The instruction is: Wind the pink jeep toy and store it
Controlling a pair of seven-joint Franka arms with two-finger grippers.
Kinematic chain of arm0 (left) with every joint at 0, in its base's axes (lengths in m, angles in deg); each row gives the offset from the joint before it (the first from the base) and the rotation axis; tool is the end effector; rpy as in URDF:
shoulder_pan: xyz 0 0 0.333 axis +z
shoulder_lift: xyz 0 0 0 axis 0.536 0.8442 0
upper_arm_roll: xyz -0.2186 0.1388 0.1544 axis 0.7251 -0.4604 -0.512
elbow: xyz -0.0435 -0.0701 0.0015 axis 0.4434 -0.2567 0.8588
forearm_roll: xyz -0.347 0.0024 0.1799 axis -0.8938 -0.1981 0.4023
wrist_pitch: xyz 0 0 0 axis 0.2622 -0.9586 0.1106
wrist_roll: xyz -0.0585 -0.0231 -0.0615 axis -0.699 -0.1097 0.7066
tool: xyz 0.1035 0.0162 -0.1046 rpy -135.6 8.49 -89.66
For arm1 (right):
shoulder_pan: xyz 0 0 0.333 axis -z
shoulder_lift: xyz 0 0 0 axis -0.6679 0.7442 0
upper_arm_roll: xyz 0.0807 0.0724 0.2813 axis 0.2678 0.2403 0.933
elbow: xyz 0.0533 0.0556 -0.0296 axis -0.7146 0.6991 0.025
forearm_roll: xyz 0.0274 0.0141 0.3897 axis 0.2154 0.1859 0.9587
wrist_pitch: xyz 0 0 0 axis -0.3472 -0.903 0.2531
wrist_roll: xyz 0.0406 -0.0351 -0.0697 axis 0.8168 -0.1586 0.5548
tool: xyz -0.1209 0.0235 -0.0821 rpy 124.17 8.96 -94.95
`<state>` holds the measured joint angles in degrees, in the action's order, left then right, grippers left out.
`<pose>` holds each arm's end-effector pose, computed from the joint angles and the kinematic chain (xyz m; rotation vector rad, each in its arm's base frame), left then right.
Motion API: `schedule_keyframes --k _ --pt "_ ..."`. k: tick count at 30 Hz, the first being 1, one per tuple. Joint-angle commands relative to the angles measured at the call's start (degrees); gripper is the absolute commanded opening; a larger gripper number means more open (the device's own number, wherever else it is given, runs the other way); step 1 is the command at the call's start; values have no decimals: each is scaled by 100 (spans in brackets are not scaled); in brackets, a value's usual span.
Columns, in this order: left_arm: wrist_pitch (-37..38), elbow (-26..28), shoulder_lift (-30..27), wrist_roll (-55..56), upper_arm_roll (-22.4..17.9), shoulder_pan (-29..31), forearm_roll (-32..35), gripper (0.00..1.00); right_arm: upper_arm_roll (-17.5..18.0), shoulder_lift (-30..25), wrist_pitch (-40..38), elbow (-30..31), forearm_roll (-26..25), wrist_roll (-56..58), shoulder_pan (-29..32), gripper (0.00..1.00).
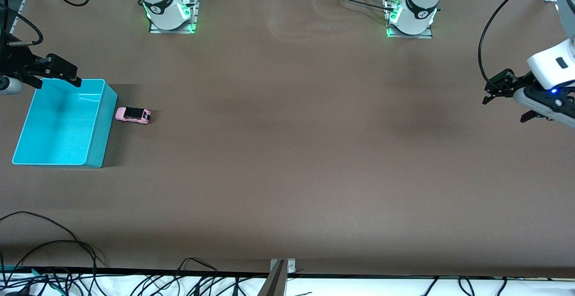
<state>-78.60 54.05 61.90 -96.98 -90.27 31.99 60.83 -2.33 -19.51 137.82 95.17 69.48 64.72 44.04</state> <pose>0.5816 0.0060 0.5223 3.0376 -0.7204 0.0923 0.5594 -0.0006 0.5497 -3.1104 -0.0734 0.0431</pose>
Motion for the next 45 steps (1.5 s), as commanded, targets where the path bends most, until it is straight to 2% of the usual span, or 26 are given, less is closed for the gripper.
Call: schedule_keyframes --k 1,4,7,12,16,26,29,34,45 --pt "-112 480 -551 1016 -81 -177 -60 100 1 18 -396 -77 32 -216 -2 100" --pt "-104 761 -858 1631 -81 -282 99 100 -16 35 -431 -77 41 -270 33 100" --pt "54 824 -973 2098 -81 -291 152 100 -17 35 -396 -77 23 -314 33 100" --pt "563 745 -974 2502 -72 -256 82 100 -17 35 -405 -69 -3 -288 68 100" --pt "915 455 -825 2608 -46 -256 73 100 -17 35 -396 -51 -3 -288 68 100" --pt "934 402 -798 2934 -28 -291 64 100 -16 167 -291 54 -12 -341 77 100" --pt "934 384 -789 2794 -46 -230 73 100 -16 123 42 387 -12 -341 77 100" --pt "942 200 -631 2696 -72 -168 -7 100 -8 -114 956 1415 -12 -341 77 100" --pt "925 112 -552 2723 -63 -168 20 100 -8 -105 2319 2998 14 -358 94 100"
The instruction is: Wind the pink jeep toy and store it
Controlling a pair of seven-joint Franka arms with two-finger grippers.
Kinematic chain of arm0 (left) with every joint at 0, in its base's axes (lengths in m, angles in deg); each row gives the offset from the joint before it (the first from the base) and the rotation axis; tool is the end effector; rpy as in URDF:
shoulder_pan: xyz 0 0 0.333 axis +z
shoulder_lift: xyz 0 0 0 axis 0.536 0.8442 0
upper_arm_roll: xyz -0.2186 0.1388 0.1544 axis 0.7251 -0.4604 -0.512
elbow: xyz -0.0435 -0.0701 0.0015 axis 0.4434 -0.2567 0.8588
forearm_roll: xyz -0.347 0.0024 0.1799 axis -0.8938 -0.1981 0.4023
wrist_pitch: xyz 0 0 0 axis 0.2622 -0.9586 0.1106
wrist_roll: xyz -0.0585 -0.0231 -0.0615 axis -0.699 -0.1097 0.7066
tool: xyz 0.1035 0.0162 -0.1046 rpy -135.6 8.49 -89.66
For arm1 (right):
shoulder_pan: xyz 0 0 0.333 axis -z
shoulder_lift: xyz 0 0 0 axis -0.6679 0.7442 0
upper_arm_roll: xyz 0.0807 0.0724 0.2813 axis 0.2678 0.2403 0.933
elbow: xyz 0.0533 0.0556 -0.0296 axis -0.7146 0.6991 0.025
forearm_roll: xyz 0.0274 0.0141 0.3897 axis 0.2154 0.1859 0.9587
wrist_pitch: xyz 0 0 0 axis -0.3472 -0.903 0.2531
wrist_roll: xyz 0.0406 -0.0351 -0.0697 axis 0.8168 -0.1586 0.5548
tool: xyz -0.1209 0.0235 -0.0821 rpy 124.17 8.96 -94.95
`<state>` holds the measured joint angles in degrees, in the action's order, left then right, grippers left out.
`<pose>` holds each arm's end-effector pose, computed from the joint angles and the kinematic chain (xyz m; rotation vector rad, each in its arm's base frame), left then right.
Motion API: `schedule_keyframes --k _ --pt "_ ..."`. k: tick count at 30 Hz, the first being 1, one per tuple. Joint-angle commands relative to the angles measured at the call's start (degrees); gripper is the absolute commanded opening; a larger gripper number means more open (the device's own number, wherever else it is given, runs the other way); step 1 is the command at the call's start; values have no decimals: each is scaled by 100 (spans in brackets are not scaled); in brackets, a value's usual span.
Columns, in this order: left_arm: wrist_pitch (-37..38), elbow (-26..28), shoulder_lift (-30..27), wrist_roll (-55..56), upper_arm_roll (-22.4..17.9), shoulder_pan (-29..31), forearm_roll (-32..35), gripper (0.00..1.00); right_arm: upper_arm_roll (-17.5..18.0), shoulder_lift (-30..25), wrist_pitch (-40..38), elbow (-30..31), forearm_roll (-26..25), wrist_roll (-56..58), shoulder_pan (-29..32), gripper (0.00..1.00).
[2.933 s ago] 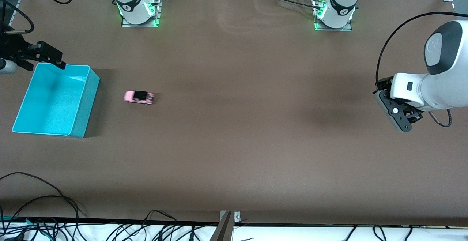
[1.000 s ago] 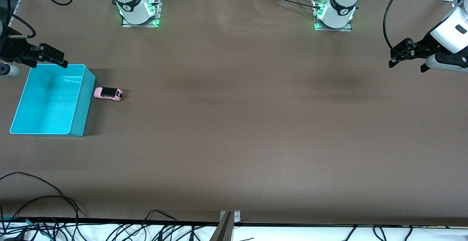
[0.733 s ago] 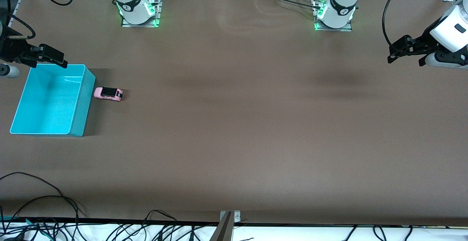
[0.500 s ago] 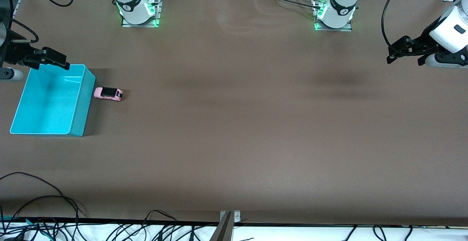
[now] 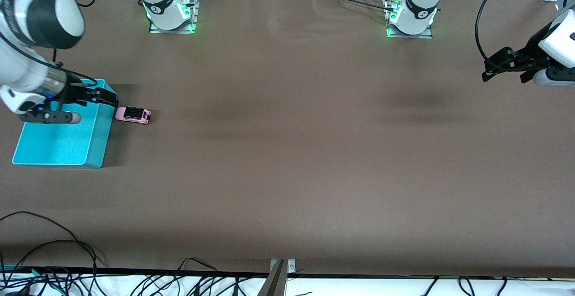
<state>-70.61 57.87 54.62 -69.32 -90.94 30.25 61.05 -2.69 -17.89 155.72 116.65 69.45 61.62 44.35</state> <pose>0.5287 -0.0040 0.5485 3.1080 -0.0083 -0.0410 0.5495 -0.0079 0.3835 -3.1074 0.0438 0.1853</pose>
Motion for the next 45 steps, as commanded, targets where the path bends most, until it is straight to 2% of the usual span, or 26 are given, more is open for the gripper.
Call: schedule_keyframes --k 1,4,10,16,29,37,45 --pt "126 -365 177 -52 -5 14 -2 100 28 -267 634 998 17 -48 81 100" --pt "143 -472 203 -61 -5 49 -2 100 20 -302 1161 1482 9 -188 134 100" --pt "143 -639 317 -78 -5 102 -2 100 28 -302 2427 2379 -18 -1567 169 100" --pt "152 -639 361 -78 -5 111 -11 100 28 -258 3104 2898 0 -2428 178 100" --pt "161 -639 414 -78 -5 128 -20 100 20 119 4300 3100 -9 -5399 178 100" --pt "319 -639 414 -78 4 120 -20 100 11 330 4836 3417 8 -5647 362 100" --pt "319 -639 414 -78 4 128 -20 100 -7 682 5408 3417 17 -5910 573 100"
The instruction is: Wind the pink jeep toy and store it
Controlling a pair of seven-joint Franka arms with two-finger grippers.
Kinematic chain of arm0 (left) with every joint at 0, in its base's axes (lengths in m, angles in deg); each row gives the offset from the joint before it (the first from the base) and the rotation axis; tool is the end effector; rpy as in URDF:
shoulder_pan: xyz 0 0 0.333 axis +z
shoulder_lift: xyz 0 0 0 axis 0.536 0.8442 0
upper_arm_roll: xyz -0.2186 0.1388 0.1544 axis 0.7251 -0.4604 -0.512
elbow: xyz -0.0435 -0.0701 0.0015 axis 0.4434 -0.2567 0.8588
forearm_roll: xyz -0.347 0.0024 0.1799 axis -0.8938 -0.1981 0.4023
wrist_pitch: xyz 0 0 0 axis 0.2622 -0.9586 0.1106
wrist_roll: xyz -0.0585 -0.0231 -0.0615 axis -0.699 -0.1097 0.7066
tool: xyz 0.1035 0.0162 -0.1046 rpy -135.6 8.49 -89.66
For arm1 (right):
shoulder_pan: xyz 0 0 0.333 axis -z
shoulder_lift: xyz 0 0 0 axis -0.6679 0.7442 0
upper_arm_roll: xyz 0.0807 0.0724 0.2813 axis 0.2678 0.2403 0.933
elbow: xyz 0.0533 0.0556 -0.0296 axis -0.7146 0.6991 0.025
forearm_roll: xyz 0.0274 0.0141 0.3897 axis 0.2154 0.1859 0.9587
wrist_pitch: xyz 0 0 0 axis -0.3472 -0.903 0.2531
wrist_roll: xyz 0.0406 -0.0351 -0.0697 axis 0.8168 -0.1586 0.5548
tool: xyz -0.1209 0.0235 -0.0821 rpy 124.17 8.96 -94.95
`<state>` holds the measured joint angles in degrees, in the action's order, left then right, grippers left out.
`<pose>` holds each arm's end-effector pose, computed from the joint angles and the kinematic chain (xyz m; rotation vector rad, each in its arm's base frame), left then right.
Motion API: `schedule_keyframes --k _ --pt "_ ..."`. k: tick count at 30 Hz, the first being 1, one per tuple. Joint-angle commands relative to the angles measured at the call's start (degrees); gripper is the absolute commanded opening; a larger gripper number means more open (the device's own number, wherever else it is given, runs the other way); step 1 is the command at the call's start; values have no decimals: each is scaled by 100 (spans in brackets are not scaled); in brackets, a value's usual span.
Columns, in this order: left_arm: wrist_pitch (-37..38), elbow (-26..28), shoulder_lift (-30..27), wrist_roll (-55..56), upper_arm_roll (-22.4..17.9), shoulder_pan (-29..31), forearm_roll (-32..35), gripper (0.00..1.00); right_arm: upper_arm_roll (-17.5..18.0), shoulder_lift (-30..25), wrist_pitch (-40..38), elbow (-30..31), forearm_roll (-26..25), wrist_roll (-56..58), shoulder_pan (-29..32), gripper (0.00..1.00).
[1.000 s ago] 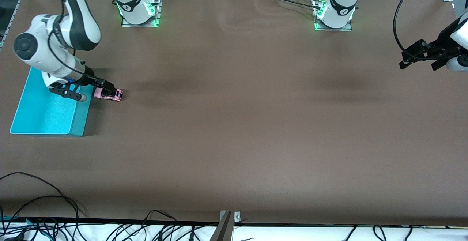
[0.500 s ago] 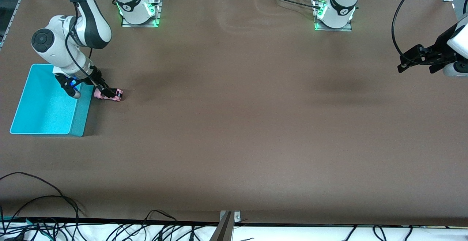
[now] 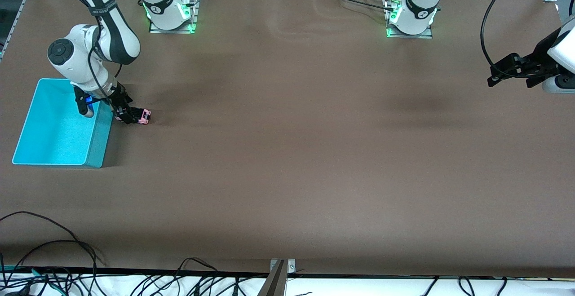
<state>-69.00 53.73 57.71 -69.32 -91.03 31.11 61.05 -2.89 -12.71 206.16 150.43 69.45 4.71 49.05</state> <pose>0.5426 0.0046 0.5512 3.1093 0.0166 -0.0558 0.4629 -0.0494 0.1706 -2.6183 1.6460 -0.1039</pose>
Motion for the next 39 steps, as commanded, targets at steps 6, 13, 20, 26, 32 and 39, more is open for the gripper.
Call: schedule_keyframes --k 6,13,20,26,32,39 --pt "158 -234 105 -69 12 33 -11 100 13 331 548 21 17 -447 95 100" --pt "158 -234 105 -69 12 33 -11 100 13 569 830 3 26 -579 59 100" --pt "158 -234 105 -78 12 33 -11 100 13 578 821 -5 35 -580 59 48" --pt "158 -234 105 -78 12 33 -11 100 22 586 821 -5 8 -579 16 0" --pt "158 -234 105 -78 12 33 -11 100 48 481 768 -67 0 -571 -178 0" --pt "158 -234 105 -78 12 34 -11 100 154 165 154 -321 -18 -518 -187 0"
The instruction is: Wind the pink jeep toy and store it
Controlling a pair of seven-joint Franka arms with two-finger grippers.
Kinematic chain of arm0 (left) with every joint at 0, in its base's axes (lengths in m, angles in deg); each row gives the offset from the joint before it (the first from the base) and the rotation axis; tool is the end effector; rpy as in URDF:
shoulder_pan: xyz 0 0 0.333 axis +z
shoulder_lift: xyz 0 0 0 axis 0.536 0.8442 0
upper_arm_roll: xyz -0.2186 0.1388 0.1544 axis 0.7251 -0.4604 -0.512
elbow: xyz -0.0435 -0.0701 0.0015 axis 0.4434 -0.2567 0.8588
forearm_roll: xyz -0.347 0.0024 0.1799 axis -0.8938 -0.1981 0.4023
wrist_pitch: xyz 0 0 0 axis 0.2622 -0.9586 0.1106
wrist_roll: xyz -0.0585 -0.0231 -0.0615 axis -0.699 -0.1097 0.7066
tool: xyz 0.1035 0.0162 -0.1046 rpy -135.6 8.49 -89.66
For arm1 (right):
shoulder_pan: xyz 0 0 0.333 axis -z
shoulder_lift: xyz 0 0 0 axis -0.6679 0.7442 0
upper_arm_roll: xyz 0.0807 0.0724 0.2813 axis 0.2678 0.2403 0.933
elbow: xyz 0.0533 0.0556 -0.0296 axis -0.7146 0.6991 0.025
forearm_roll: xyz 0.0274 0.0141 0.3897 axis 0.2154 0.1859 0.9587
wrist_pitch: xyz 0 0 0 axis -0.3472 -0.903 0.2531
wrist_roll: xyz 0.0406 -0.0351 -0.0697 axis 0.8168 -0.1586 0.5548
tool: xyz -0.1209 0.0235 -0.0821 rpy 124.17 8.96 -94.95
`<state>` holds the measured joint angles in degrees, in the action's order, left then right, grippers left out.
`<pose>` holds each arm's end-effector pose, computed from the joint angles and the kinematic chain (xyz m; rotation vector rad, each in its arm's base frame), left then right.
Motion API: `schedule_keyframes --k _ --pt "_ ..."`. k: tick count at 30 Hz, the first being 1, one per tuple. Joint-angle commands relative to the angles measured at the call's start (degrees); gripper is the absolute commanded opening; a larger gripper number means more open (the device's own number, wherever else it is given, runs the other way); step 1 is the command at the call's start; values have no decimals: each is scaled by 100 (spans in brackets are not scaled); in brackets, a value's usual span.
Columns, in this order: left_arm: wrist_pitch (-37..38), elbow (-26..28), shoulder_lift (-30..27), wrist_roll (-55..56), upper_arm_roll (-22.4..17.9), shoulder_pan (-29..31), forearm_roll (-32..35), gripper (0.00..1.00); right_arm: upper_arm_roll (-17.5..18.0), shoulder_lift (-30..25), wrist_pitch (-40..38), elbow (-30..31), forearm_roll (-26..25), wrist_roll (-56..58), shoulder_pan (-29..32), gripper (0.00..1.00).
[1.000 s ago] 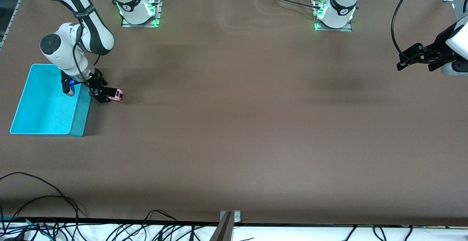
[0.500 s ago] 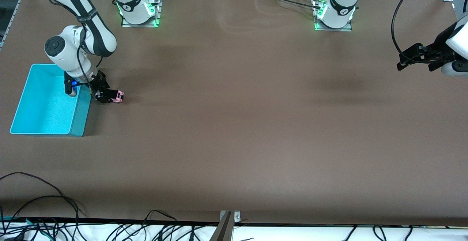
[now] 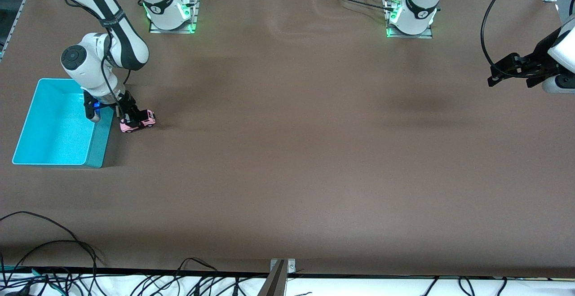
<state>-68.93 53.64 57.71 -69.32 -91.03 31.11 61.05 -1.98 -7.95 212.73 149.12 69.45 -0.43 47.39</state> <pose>0.5425 0.0046 0.5518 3.1093 0.0166 -0.0552 0.4764 -0.0292 0.1510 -2.5487 1.6869 -0.1684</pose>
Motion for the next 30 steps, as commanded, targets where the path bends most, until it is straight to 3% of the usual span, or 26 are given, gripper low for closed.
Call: schedule_keyframes --k 1,5,11,17,23,30 --pt "151 -225 105 -78 12 34 -11 100 71 -355 -652 -269 -35 13 -30 0" --pt "151 -234 105 -87 12 42 -11 100 264 -479 -1434 -708 -298 57 -48 0" --pt "151 -225 105 -78 12 42 -11 100 273 -488 -3077 -1692 -1002 521 -48 0" --pt "151 -225 105 -87 3 42 -11 100 221 -540 -4343 -2510 -994 1997 -30 0" --pt "151 -225 105 -78 12 42 -11 100 -332 -540 -4846 -2880 -1055 3394 -4 0" --pt "151 -225 114 -78 3 42 -11 100 -1185 -400 -4785 -2871 -1477 5302 58 0"
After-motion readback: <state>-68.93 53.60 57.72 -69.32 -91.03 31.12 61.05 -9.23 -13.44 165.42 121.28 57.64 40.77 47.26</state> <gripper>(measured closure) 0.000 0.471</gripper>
